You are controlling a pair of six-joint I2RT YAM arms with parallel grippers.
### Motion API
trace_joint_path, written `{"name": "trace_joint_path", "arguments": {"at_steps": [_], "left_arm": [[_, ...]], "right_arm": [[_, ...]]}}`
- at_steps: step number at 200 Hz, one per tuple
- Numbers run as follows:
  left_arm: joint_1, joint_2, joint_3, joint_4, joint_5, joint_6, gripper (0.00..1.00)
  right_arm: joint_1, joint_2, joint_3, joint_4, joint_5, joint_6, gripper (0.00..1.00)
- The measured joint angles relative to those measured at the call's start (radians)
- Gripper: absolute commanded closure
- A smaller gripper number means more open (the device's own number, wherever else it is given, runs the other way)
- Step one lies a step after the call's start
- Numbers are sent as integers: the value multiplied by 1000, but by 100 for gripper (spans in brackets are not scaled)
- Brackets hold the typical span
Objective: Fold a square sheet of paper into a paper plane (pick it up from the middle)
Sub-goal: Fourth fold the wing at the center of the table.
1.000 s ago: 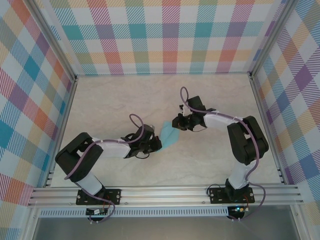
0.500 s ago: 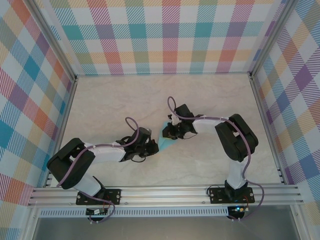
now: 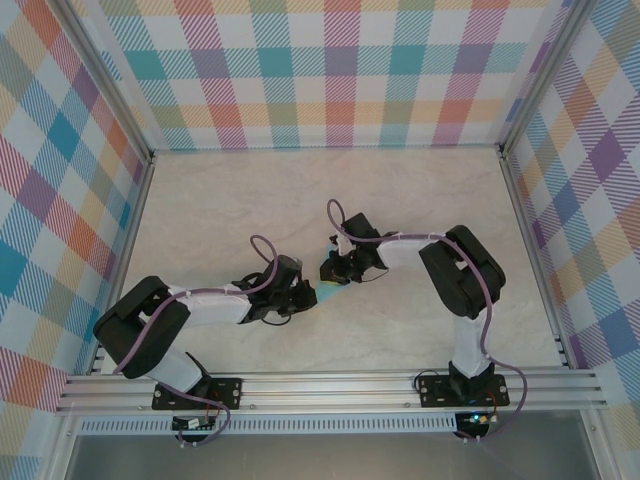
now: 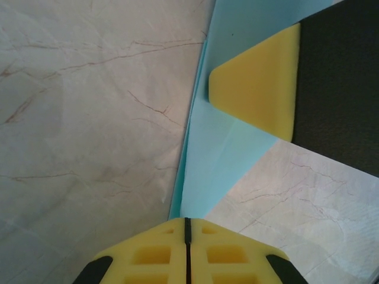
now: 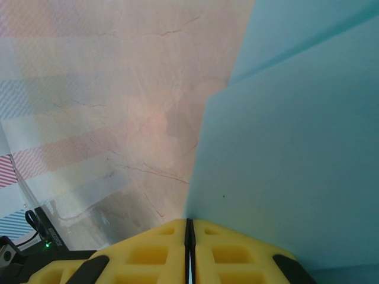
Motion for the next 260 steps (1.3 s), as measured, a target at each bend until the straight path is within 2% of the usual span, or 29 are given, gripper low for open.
{"name": "trace_joint_path", "arguments": {"at_steps": [49, 155, 210, 260], "left_arm": [[-3, 16, 3, 55, 18, -8, 89], [-5, 47, 9, 60, -13, -23, 87], [-5, 50, 61, 60, -43, -14, 93], [-5, 110, 70, 68, -49, -10, 94]], "right_arm": [[1, 9, 10, 0, -3, 8, 90], [1, 9, 10, 0, -3, 9, 90], [1, 11, 10, 2, -6, 15, 90], [1, 12, 10, 2, -6, 16, 91]]}}
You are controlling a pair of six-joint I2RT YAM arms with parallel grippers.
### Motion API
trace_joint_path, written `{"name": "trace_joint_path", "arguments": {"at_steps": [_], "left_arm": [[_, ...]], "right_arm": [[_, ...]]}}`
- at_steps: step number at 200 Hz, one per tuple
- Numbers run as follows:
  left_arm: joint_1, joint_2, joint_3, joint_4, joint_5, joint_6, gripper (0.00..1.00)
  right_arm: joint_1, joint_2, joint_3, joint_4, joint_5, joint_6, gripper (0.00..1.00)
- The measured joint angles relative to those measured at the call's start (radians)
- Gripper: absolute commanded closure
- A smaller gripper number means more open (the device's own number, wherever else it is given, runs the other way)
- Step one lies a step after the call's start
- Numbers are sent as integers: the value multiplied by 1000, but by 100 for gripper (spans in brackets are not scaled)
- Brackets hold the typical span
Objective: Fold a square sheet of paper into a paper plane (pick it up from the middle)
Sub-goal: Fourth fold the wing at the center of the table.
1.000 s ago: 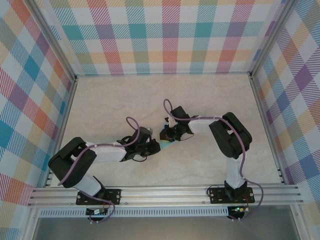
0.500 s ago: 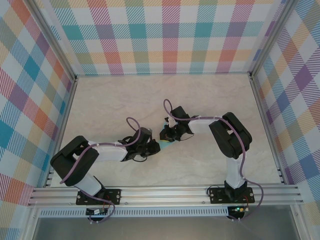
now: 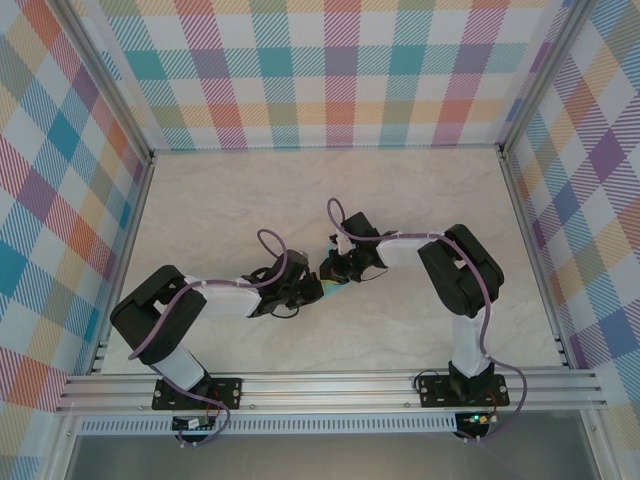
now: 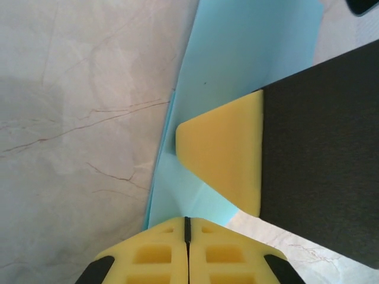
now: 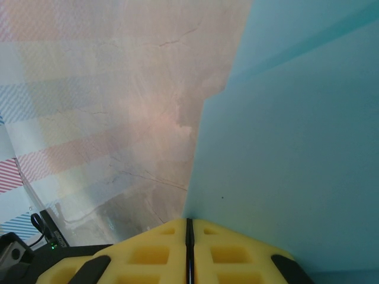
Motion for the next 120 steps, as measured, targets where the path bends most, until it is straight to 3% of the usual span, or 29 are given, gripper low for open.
{"name": "trace_joint_path", "arguments": {"at_steps": [120], "left_arm": [[0, -22, -13, -43, 17, 40, 98]], "right_arm": [[0, 10, 13, -11, -6, 5, 91]]}}
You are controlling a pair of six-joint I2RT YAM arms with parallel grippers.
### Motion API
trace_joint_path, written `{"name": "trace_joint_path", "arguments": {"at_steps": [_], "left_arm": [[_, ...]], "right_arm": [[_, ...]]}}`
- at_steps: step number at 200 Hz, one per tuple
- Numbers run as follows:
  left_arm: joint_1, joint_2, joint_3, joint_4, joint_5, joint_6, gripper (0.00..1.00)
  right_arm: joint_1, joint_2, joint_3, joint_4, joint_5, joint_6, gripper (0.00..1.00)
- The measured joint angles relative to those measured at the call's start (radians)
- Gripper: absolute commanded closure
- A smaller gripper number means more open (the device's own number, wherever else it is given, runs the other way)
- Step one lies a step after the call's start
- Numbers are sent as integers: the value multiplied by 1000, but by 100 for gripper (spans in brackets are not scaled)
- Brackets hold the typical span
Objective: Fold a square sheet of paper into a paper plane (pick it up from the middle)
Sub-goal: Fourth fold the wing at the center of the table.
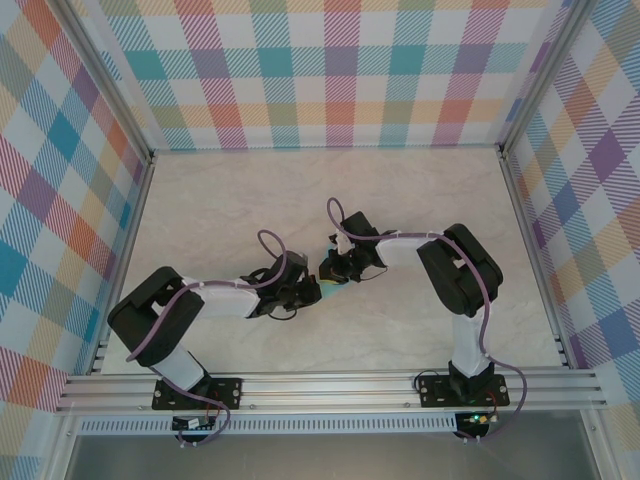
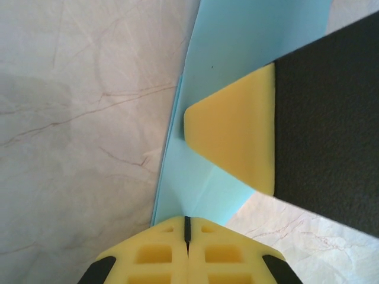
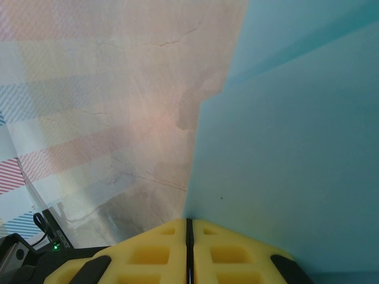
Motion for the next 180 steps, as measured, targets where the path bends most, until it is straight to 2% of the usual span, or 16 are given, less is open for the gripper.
{"name": "trace_joint_path", "arguments": {"at_steps": [180], "left_arm": [[0, -104, -62, -116, 17, 69, 99]], "right_arm": [[2, 14, 18, -15, -14, 2, 91]]}}
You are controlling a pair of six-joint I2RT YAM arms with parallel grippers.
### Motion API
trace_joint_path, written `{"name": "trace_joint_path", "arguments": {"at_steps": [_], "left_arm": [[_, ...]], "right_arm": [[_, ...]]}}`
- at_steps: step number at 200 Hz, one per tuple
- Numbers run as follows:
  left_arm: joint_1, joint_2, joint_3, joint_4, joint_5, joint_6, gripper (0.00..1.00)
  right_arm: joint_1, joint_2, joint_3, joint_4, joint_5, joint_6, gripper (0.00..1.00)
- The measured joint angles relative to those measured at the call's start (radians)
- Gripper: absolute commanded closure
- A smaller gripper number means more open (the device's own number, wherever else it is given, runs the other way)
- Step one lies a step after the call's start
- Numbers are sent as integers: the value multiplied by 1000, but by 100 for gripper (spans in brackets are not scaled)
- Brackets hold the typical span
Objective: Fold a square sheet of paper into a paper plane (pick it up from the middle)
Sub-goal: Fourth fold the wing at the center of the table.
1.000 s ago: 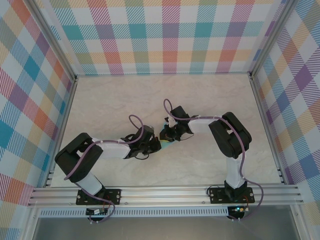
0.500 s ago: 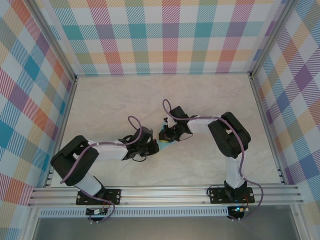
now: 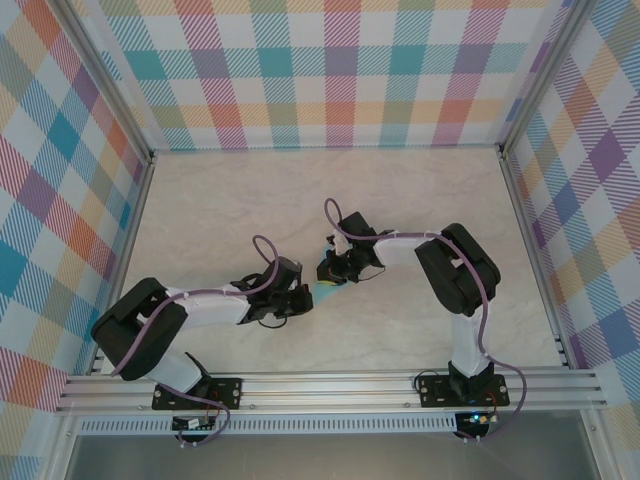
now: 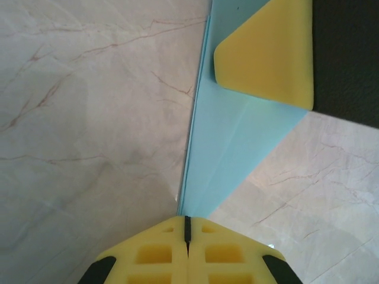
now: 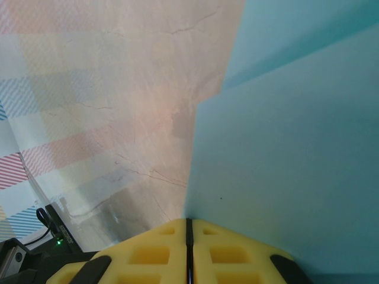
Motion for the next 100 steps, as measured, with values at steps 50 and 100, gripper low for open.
{"name": "trace_joint_path", "arguments": {"at_steps": [50, 100], "left_arm": [[-2, -57, 8, -139, -4, 32, 97], [10, -146, 65, -239, -64, 51, 79]], "right_arm": [[0, 0, 8, -13, 0, 0, 89], [0, -27, 41, -51, 53, 11, 61]]}}
